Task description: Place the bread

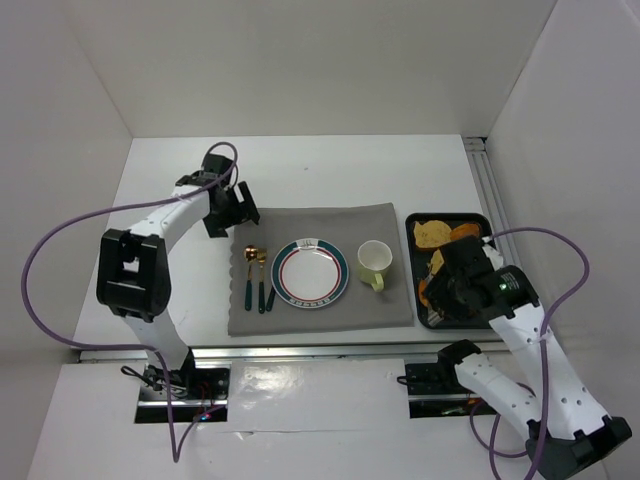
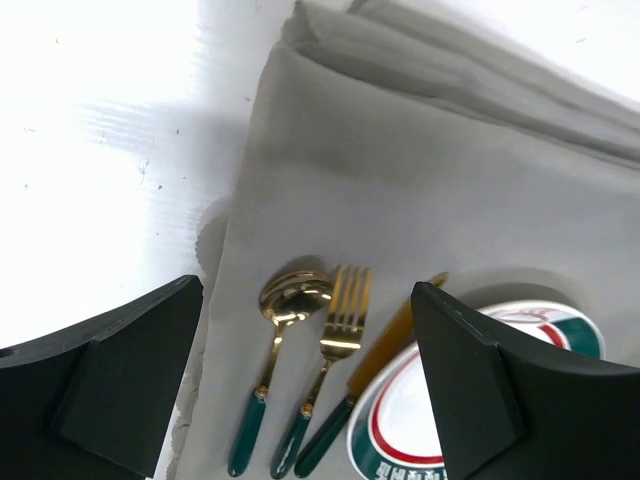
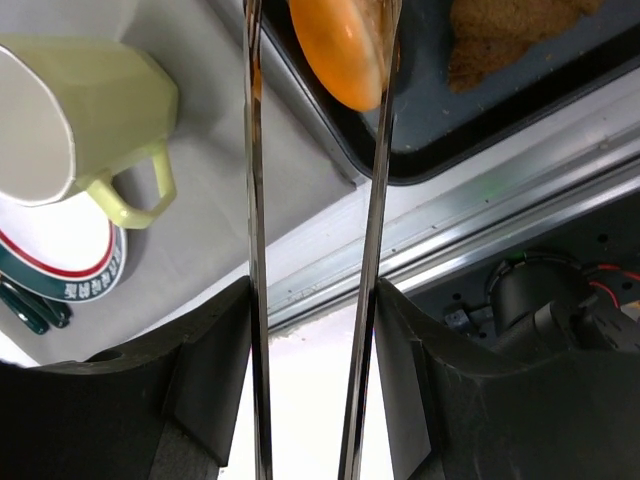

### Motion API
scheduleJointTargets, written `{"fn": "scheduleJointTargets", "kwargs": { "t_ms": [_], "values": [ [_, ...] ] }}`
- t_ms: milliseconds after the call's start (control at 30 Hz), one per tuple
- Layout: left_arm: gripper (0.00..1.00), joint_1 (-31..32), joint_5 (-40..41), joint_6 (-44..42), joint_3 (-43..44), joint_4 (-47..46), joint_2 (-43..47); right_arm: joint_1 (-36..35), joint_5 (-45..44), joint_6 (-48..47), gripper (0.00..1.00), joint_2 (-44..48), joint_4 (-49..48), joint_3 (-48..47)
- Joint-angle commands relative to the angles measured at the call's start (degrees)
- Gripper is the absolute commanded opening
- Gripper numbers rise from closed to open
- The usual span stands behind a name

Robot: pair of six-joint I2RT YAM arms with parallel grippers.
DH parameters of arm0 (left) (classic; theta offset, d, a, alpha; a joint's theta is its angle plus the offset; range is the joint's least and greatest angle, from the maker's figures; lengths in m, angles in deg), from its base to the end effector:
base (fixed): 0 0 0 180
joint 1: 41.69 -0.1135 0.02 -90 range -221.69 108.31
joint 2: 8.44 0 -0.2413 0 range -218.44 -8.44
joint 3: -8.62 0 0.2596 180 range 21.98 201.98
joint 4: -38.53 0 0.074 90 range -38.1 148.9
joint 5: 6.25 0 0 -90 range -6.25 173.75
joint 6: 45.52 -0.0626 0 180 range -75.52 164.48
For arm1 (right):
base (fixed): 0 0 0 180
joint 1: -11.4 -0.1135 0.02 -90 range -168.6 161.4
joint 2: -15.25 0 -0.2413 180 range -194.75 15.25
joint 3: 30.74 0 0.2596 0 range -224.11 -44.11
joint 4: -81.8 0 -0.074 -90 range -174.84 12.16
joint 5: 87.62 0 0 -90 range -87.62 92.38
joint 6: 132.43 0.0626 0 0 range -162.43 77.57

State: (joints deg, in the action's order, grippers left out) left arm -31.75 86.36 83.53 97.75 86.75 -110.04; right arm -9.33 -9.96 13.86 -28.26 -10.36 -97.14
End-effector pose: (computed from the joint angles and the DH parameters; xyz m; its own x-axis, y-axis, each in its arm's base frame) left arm 0.3835 -0.0643 0.1748 -0.7618 -0.5054 -0.4052 -0.4242 0.8620 -0.2776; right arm 0.1370 0.0375 0.2582 -0.6875 0.6087 -0.3960 0.5599 0.7916 0.2448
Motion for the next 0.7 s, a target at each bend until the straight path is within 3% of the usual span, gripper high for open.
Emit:
{"fn": "scheduleJointTargets", "kwargs": {
  "t_ms": [0,100,200,367,667],
  "values": [
    [1.0,-0.27,0.02,-0.9,3.5,1.1,3.25,0.25,1.08,1.28,0.57,-1.05,0.58,0.83],
    [1.0,-0.27,-0.5,-1.43,4.04,2.23,3.25,0.25,3.28,1.28,0.55,-1.05,-0.56,1.97],
    [1.0,-0.27,-0.5,-1.43,5.27,2.77,3.78,0.25,3.99,1.8,0.46,0.87,-0.56,1.97],
    [1.0,-0.27,-0.5,-2.57,7.98,3.99,4.92,0.25,1.89,2.33,0.16,1.41,0.67,-1.18],
    [1.0,-0.27,-0.5,-3.1,10.72,5.14,7.12,0.25,-0.49,0.66,0.05,-1.76,0.67,-9.17]
  ]
}}
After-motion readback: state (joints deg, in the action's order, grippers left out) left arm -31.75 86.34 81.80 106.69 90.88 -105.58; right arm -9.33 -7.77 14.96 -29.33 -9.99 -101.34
